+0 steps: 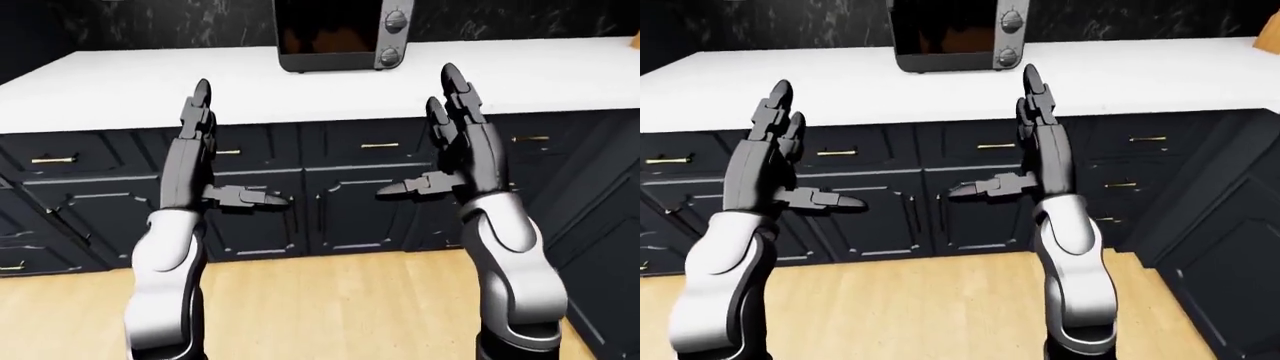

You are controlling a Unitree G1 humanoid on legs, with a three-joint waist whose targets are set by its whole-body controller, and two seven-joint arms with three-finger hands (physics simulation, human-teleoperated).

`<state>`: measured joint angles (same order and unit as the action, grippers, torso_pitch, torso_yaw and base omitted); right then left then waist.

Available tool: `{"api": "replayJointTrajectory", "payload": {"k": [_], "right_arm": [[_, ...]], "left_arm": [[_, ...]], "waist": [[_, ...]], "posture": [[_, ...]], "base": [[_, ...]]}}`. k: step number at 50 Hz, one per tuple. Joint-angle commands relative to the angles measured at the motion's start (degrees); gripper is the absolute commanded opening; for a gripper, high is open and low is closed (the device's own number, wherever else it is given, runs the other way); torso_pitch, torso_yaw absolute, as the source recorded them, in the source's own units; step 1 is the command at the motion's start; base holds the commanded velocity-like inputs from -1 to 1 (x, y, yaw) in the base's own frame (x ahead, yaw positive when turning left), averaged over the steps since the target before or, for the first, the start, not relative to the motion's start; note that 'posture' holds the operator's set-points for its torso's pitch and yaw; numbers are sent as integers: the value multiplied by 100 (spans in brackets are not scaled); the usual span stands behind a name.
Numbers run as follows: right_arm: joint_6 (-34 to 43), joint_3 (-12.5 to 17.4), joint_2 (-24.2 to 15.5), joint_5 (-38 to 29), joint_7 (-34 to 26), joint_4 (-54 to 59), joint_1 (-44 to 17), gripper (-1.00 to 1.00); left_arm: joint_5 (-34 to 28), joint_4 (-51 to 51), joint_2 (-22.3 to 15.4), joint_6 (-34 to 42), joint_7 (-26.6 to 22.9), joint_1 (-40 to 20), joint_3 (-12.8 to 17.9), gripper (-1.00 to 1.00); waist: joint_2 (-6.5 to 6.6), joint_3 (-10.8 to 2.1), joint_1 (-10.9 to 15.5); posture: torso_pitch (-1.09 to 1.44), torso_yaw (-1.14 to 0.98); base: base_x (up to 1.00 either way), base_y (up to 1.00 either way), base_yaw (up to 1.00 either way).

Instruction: Open the toaster oven door.

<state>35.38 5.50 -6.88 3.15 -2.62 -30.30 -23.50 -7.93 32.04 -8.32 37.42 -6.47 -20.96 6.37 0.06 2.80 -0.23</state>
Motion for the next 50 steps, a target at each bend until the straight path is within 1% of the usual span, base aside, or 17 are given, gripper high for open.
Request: {"api": "replayJointTrajectory", "payload": {"k": [1, 6, 8, 19, 21, 23, 25, 30, 33, 35, 36, 37, 38, 41, 46, 48, 50], "right_arm": [[-154, 36, -39, 2, 15, -128, -142, 100], [-202, 60, -41, 53, 53, -85, -145, 100], [-197, 72, -42, 89, 62, -119, -137, 100], [-199, 51, -51, 130, 87, -152, -131, 100], [-188, 43, -53, 117, 81, -165, -129, 100], [-191, 31, -57, 98, 58, -177, -109, 100], [-149, 25, -59, 78, 41, -236, -112, 100], [-152, -8, -66, -15, -50, -278, -76, 100], [-112, 23, -67, -27, -75, -301, -100, 100], [-138, 21, -63, -45, -90, -295, -83, 100], [-114, 27, -63, -46, -91, -306, -103, 100], [-105, 29, -62, -48, -91, -313, -112, 100], [-78, 27, -63, -46, -96, -332, -124, 100], [-106, 10, -61, -74, -108, -315, -118, 100], [-124, -4, -42, -100, -128, -305, -121, 100], [-176, -1, -36, -110, -136, -271, -107, 100], [-145, 7, -46, -118, -144, -304, -118, 100]], "left_arm": [[-19, 216, -28, -120, -4, -184, 15, 100], [-67, 188, -17, -149, -28, -170, -11, 100], [-87, 219, -14, -135, -43, -158, -20, 100], [-148, 232, -15, -113, -82, -207, -7, 100], [-154, 227, -26, -115, -85, -216, 0, 100], [-157, 228, -30, -117, -93, -205, 3, 100], [-147, 267, -36, -88, -103, -205, 22, 100], [-134, 340, -58, -48, -129, -173, 57, 100], [-135, 355, -81, -16, -132, -202, 73, 100], [-134, 356, -76, -12, -132, -200, 57, 100], [-138, 336, -77, -18, -125, -216, 58, 100], [-138, 325, -80, -19, -123, -229, 62, 100], [-137, 310, -86, -28, -125, -236, 65, 100], [-131, 290, -86, -66, -110, -215, 81, 100], [-130, 315, -114, -40, -115, -230, 109, 100], [-139, 288, -119, -60, -111, -229, 99, 100], [-140, 277, -127, -62, -112, -240, 109, 100]], "waist": [[64, -117, -16], [303, -159, -22], [305, -57, 0], [87, -211, 35], [212, -32, -11], [-7, 102, -24], [-162, -126, -35], [-237, -126, 86], [-9, -176, 177], [350, -229, 254], [412, -347, 204], [225, -161, 253], [308, -143, 292], [242, -239, 252], [41, -199, 108], [-95, -219, 71], [-352, -291, 48]], "posture": [[0, 0], [0, 0], [0, 0], [0, 0], [0, 0], [0, 0], [0, 0], [0, 0], [0, 0], [0, 0], [0, 0], [0, 0], [0, 0], [0, 0], [0, 0], [0, 0], [0, 0]], "base": [[34, 21, 0], [36, 2, 0], [59, 0, 0], [60, 0, 0], [60, 0, 0], [61, 0, 0], [47, 0, 0], [17, 19, 0], [14, 33, 0], [14, 33, 0], [14, 33, 0], [14, 34, 0], [13, 33, 0], [13, 33, 0], [11, 36, 0], [7, 41, 0], [1, 43, 0]]}}
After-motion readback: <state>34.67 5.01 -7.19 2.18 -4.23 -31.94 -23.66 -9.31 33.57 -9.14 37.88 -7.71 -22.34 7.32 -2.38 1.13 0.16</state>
